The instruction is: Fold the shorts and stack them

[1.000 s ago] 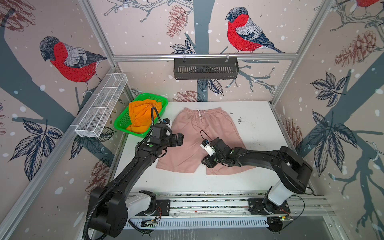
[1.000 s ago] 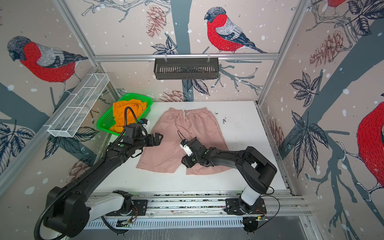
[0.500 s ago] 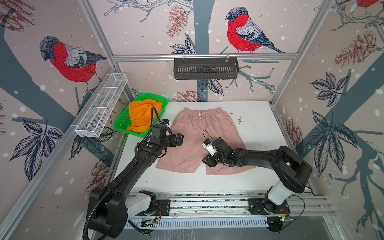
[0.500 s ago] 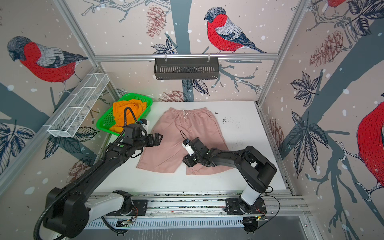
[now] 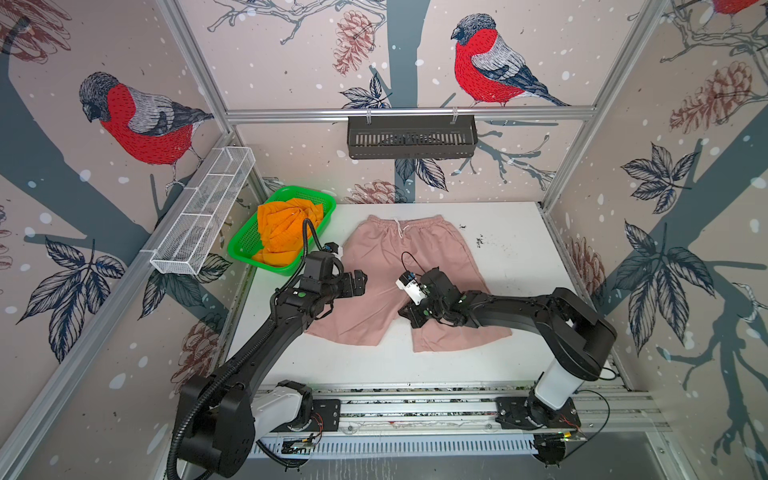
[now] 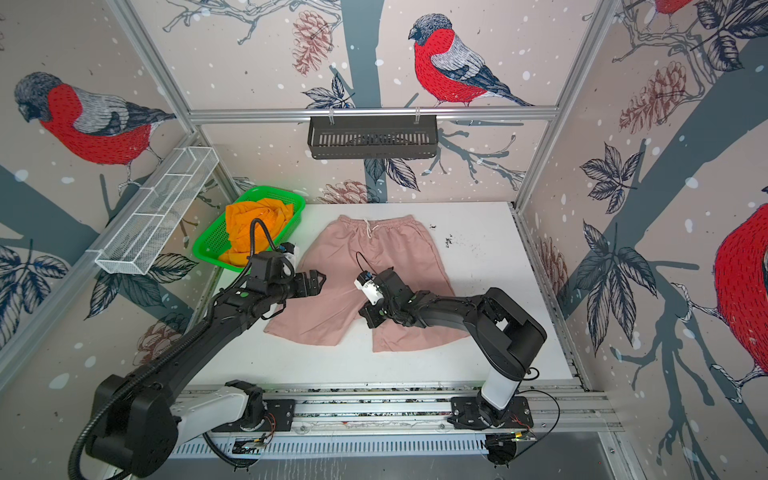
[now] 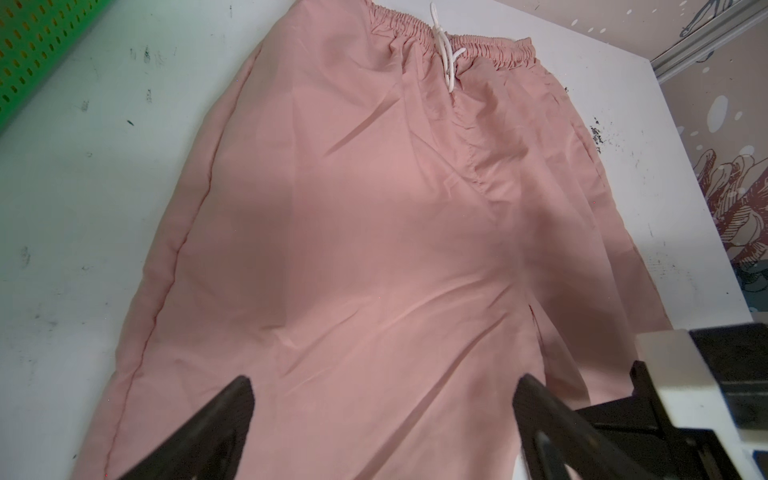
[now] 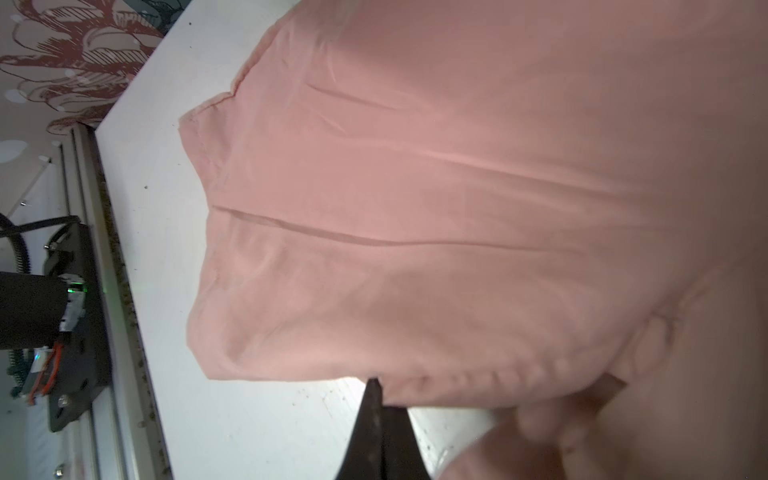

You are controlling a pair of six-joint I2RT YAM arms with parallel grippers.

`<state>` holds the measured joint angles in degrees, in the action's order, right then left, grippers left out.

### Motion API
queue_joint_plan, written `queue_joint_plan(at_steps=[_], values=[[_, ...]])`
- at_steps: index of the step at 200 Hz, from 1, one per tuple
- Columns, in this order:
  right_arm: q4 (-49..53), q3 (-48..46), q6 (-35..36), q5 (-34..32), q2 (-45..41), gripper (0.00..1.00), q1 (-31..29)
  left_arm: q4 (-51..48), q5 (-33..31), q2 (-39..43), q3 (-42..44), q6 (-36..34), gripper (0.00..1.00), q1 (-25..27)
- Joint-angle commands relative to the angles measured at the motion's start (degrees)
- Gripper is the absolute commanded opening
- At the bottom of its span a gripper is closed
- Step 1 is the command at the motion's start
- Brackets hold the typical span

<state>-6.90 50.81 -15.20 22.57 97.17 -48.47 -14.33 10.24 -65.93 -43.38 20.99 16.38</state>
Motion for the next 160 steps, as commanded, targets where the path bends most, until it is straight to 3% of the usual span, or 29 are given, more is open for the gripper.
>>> queue_joint_plan(at_steps=[1, 39, 46, 60, 68, 107, 131, 160], values=[[6.6, 2.5, -1.9, 6.1, -2.3, 0.02, 0.0, 0.2, -0.8, 0.5, -0.2, 0.3, 0.98, 0.0], [22.5, 9.5, -4.5, 13.0, -5.5, 0.04, 0.6, -1.5, -3.7, 0.8, -1.0, -0.3, 0.98, -0.6], [23.9, 9.8, -5.3, 14.2, -5.9, 0.07, 1.0, -1.9, -3.8, 0.6, -1.3, -0.6, 0.98, -0.7], [26.6, 10.4, -5.6, 15.0, -5.5, 0.22, 1.5, -2.0, -3.9, 0.2, -1.5, -0.6, 0.98, -0.8], [28.0, 10.4, -5.7, 13.8, -4.8, 0.3, 1.7, -1.9, -3.6, 0.0, -1.5, -0.4, 0.98, -0.7], [30.2, 8.9, -5.0, 9.9, -4.6, 0.49, 2.9, 0.1, 2.8, -2.0, -0.9, -0.9, 0.98, -0.7], [28.1, 7.5, -6.4, 1.6, -8.0, 0.57, 4.6, 6.5, 7.9, -3.5, 0.6, -1.2, 0.98, 0.4], [26.4, 4.3, -8.0, -8.8, -7.6, 0.61, 9.1, 7.7, 5.3, -7.3, -0.3, -2.4, 0.98, 3.5]])
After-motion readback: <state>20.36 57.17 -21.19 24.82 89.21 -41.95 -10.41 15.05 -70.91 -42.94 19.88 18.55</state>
